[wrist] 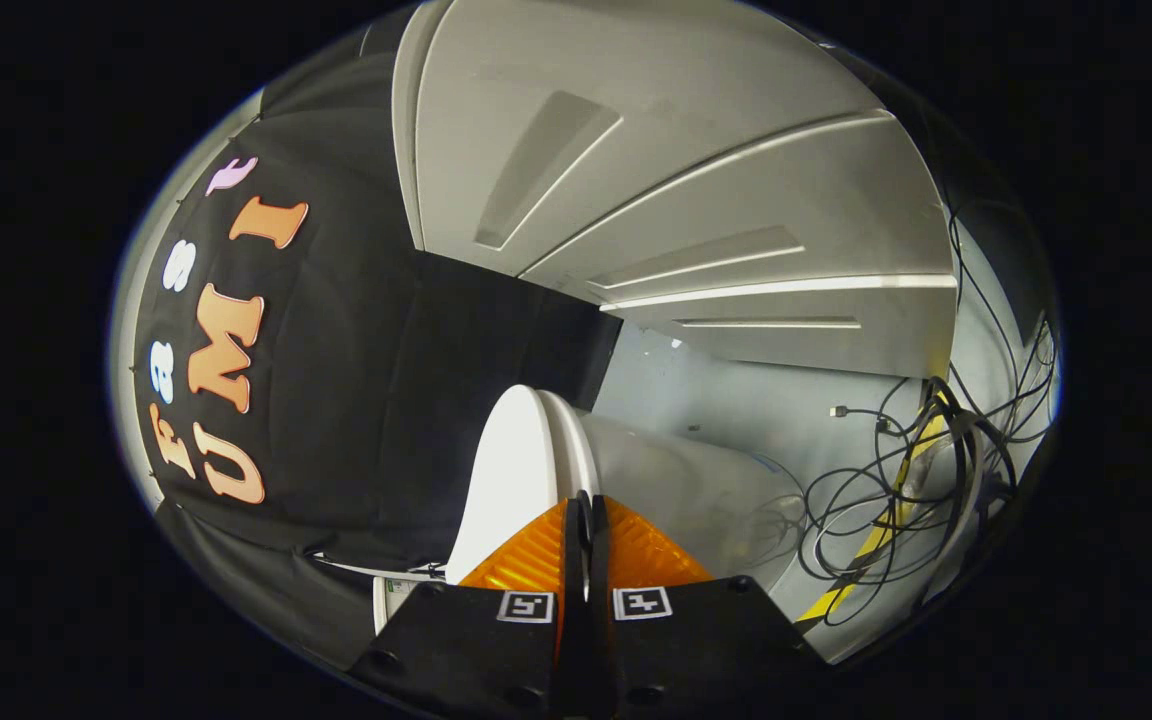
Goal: Open the toilet lid.
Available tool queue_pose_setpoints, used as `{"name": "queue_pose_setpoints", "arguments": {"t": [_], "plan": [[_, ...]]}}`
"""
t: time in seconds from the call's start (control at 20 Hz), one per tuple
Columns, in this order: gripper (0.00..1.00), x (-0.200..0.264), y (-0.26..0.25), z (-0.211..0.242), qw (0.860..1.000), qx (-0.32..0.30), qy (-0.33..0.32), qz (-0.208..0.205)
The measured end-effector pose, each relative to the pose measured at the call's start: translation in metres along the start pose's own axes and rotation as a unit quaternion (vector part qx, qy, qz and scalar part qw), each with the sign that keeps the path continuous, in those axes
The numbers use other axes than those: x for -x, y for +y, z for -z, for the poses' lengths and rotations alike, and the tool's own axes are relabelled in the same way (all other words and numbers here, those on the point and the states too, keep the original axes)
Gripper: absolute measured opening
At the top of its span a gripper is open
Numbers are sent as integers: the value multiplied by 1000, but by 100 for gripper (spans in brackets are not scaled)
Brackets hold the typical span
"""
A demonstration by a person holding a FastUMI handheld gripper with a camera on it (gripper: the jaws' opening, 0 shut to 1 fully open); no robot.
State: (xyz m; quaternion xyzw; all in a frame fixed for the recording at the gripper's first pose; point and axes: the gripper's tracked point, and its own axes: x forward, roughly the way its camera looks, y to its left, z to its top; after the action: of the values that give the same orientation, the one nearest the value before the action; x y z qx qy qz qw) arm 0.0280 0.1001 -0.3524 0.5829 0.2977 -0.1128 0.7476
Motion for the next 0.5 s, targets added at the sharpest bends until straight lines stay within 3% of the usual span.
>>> {"name": "queue_pose_setpoints", "arguments": {"t": [0.35,0.5], "plan": [[8,2,36,-16,997,65,-40,-8],[8,-1,51,-24,989,125,-73,1]]}}
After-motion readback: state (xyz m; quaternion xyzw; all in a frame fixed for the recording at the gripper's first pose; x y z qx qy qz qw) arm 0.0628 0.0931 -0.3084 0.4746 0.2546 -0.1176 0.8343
